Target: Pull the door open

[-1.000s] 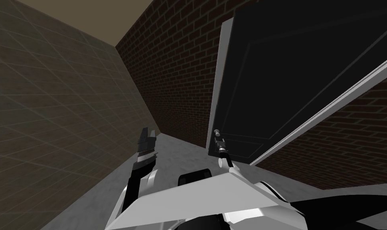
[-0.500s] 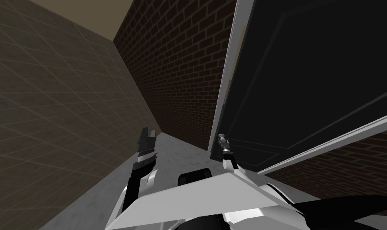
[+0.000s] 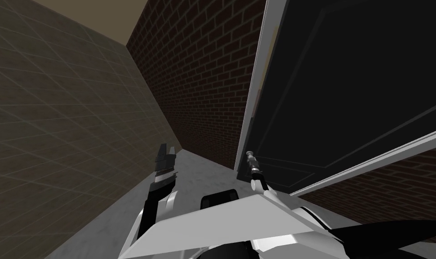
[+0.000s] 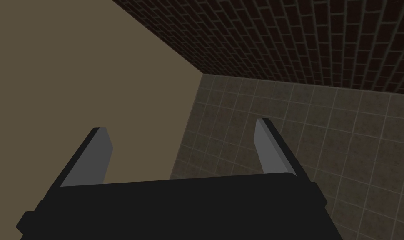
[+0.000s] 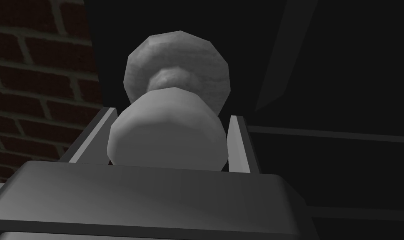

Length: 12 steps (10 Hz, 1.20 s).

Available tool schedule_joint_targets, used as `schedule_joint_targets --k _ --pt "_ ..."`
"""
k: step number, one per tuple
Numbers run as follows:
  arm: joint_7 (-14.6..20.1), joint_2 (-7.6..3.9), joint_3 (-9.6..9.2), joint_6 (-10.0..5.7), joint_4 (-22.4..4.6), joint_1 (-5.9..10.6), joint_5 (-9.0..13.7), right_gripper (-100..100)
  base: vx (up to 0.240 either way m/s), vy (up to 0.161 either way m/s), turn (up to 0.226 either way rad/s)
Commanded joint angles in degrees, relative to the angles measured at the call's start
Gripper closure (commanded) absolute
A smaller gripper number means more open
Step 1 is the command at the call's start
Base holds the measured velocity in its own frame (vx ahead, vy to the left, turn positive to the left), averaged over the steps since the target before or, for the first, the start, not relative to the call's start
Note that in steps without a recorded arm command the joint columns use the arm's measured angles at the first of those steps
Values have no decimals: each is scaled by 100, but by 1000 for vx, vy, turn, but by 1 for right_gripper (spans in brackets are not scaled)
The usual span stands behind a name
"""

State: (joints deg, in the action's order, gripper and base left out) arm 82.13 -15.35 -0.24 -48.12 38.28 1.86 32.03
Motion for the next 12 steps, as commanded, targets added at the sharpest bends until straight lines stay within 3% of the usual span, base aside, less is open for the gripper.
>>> schedule_joint_targets --k 1,6,12 --pt "5 11 -4 -6 4 0 1 100 0 0 0" --pt "297 -141 -241 -20 63 -79 -105 100 -134 -16 76" --pt "829 -399 -671 -61 178 -218 -294 100 -226 -26 113"
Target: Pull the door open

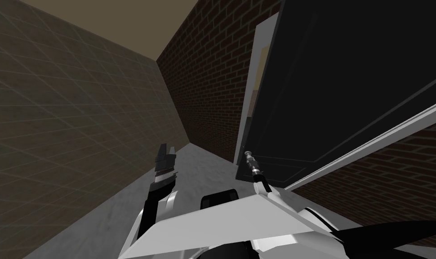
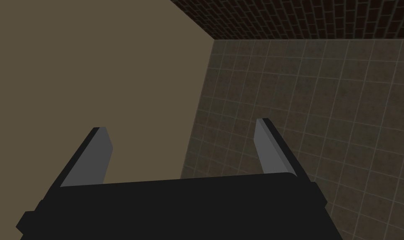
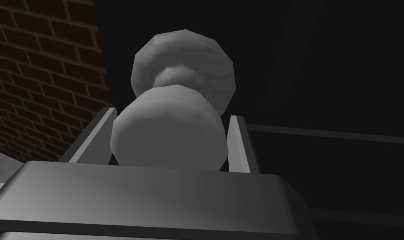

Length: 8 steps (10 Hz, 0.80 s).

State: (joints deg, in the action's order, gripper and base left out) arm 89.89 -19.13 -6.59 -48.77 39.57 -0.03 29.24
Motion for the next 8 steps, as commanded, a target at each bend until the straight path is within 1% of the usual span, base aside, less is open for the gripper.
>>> schedule_joint_targets --k 1,2,4,8 --pt "0 0 0 0 0 0 0 100 -105 -12 29" --pt "142 -73 -138 -45 31 -69 -69 100 -173 -35 94" --pt "286 -168 -271 -107 78 -135 -138 100 -215 -44 101" --pt "612 -384 -573 -247 184 -283 -293 100 -219 -13 73"
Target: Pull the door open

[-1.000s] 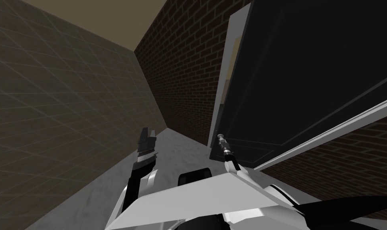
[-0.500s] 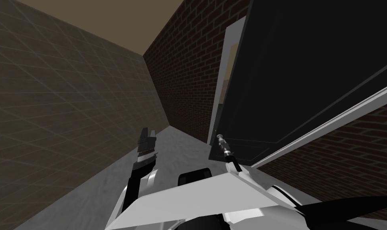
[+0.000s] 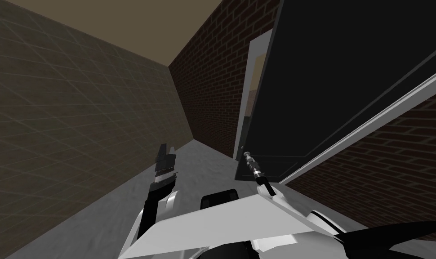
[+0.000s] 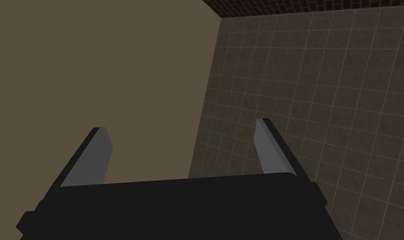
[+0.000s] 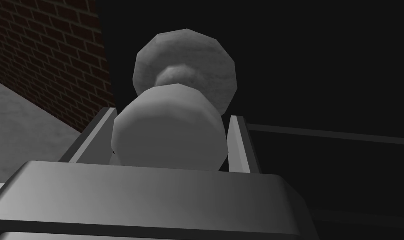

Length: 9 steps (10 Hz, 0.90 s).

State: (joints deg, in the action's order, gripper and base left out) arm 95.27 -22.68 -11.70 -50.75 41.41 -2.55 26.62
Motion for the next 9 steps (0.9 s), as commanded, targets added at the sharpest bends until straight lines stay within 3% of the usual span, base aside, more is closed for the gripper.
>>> schedule_joint_targets --k 1,2,3,9 --pt "135 -69 -119 -76 20 -58 -60 100 -260 -47 76" --pt "73 -51 -70 -20 55 -51 -36 100 -114 -17 22" --pt "215 -147 -214 -140 72 -161 -100 100 -168 -30 119" --pt "603 -462 -568 -531 129 -424 -256 100 -199 -49 98"
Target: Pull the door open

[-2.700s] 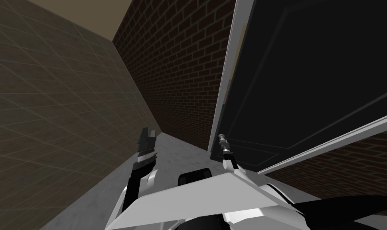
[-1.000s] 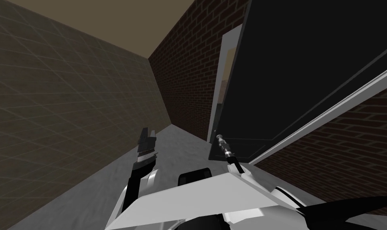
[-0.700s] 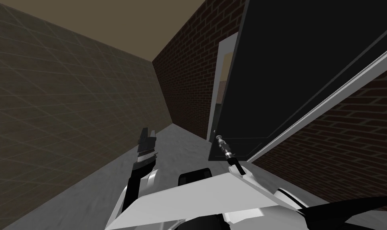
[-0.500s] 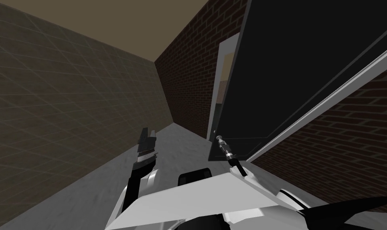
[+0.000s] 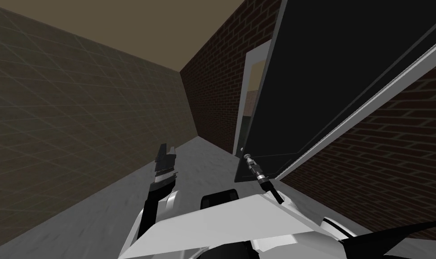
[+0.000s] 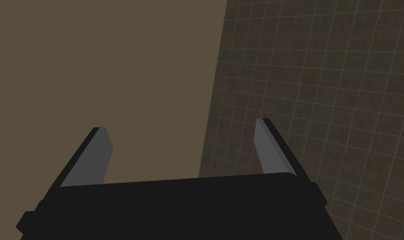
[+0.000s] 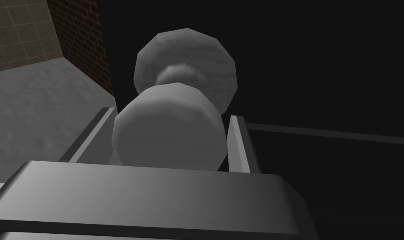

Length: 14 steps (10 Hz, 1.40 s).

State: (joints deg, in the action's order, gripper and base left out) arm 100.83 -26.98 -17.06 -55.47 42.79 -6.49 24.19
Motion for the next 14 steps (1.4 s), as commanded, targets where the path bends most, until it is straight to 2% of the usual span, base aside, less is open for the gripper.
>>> schedule_joint_targets --k 1,2,3,4,11,12,14 --pt "113 -86 -91 -125 0 -75 -39 100 -211 -42 84" --pt "53 -64 -53 -44 67 -84 -23 100 -96 -17 18" --pt "139 -120 -133 -164 42 -158 -69 100 -153 -25 149" --pt "159 -135 -148 -196 35 -171 -78 100 -204 -46 139" --pt "464 -373 -384 -681 -76 -371 -223 100 -196 -70 123" --pt "452 -333 -382 -663 -151 -303 -222 100 -100 -24 30" --pt "538 -382 -447 -823 -244 -336 -261 100 -152 -56 146"
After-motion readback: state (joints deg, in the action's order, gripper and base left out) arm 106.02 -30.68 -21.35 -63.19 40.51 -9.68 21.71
